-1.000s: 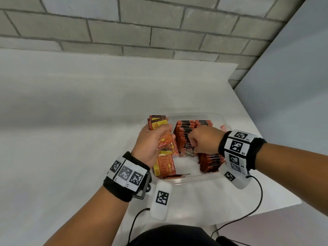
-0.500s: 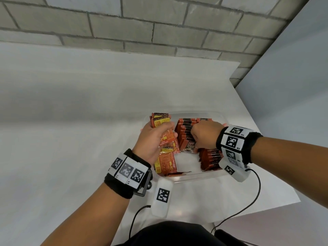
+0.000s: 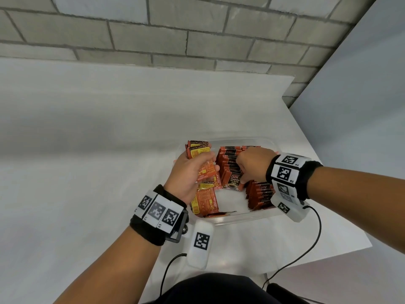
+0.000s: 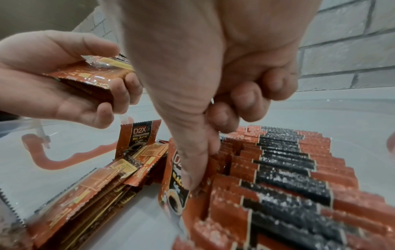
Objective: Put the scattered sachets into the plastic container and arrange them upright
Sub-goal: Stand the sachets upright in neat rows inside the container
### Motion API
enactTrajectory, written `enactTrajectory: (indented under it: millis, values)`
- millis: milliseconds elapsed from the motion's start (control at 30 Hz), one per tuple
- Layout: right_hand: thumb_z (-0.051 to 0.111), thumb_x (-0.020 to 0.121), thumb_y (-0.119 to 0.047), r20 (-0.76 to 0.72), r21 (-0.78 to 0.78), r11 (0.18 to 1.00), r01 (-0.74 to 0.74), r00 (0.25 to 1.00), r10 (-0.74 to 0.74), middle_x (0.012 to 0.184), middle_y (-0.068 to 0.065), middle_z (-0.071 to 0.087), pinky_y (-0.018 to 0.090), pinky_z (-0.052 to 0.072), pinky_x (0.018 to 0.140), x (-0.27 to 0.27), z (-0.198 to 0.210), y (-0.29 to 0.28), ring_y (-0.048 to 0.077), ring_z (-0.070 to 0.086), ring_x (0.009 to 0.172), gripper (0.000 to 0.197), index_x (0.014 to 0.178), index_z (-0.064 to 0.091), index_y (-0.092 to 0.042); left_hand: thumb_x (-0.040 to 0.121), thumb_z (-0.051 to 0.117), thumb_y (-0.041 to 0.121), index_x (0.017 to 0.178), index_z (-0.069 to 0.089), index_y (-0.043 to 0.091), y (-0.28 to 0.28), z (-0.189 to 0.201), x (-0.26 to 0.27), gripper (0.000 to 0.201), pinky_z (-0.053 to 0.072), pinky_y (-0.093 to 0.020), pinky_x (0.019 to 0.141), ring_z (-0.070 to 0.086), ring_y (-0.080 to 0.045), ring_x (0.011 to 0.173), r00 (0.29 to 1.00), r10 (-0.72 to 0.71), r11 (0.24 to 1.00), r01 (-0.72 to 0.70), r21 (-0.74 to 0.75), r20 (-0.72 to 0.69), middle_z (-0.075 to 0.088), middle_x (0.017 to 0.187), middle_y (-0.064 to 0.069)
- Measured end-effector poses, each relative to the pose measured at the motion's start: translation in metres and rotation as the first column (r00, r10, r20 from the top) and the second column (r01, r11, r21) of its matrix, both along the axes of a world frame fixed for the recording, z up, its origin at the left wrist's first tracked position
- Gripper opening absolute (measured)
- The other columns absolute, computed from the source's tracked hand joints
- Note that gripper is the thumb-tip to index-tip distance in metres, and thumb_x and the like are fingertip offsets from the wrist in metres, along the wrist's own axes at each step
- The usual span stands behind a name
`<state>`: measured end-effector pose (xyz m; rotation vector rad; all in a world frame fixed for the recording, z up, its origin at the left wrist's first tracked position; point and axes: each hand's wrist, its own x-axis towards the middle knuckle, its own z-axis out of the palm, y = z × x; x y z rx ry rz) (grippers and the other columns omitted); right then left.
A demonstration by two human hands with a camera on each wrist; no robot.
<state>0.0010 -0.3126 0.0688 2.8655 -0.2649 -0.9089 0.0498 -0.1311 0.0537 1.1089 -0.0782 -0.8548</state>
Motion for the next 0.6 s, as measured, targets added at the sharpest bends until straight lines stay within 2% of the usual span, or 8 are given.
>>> enactTrajectory:
  millis: [100,333,400,500,600]
  values:
    - [0.073,0.079,-0.036,0.012,-0.001,1.000,0.011,1.000,-0.011,0.070,-0.004,0.050,0.024,0.038,0.054,0.000,0.003,0.001,0.018,0.055,0.074,0.038,0.063,0.041,-0.023,0.090,0.061,0.011,0.106,0.062,0.012,0.000,0.000,0.000,0.016,0.054,-0.028,0.057,0.066,-0.020,0.070,1.000,0.008,1.000,-0.008,-0.011,-0.028,0.063,0.087,-0.010]
    - [0.072,0.080,-0.035,0.042,0.007,1.000,0.018,0.999,-0.018,0.074,-0.002,0.051,0.022,0.035,0.050,-0.001,0.007,0.003,0.017,0.054,0.073,0.039,0.063,0.040,-0.022,0.090,0.060,0.010,0.105,0.062,0.011,0.000,0.001,-0.001,0.015,0.054,-0.027,0.055,0.065,-0.019,0.068,0.999,-0.002,0.999,0.000,-0.038,-0.052,0.063,0.085,-0.009]
    - [0.072,0.081,-0.036,0.045,0.018,1.000,0.022,0.999,-0.023,0.073,-0.003,0.051,0.022,0.035,0.050,-0.004,0.010,0.004,0.016,0.054,0.072,0.037,0.064,0.041,-0.022,0.091,0.059,0.011,0.107,0.061,0.009,0.000,0.001,0.000,0.016,0.056,-0.030,0.059,0.066,-0.020,0.068,0.998,-0.002,0.999,0.000,-0.042,-0.061,0.064,0.085,-0.010]
    - [0.069,0.083,-0.039,0.078,0.088,0.994,0.067,0.994,-0.074,0.072,-0.004,0.054,0.021,0.033,0.051,-0.008,0.018,0.004,0.012,0.051,0.066,0.028,0.075,0.052,-0.018,0.094,0.052,0.011,0.112,0.058,0.002,0.001,0.000,0.001,0.021,0.055,-0.039,0.072,0.066,-0.025,0.070,0.994,0.004,0.999,-0.009,-0.042,-0.108,0.065,0.083,-0.013]
    - [0.066,0.085,-0.040,0.224,0.276,0.952,0.128,0.955,-0.194,0.073,-0.008,0.054,0.023,0.037,0.056,-0.013,0.030,0.003,0.010,0.051,0.066,0.021,0.085,0.057,-0.021,0.095,0.048,0.008,0.101,0.055,0.000,0.003,0.000,0.002,0.012,0.057,-0.043,0.074,0.068,-0.031,0.074,0.987,-0.023,0.999,0.015,-0.050,-0.157,0.067,0.084,-0.018]
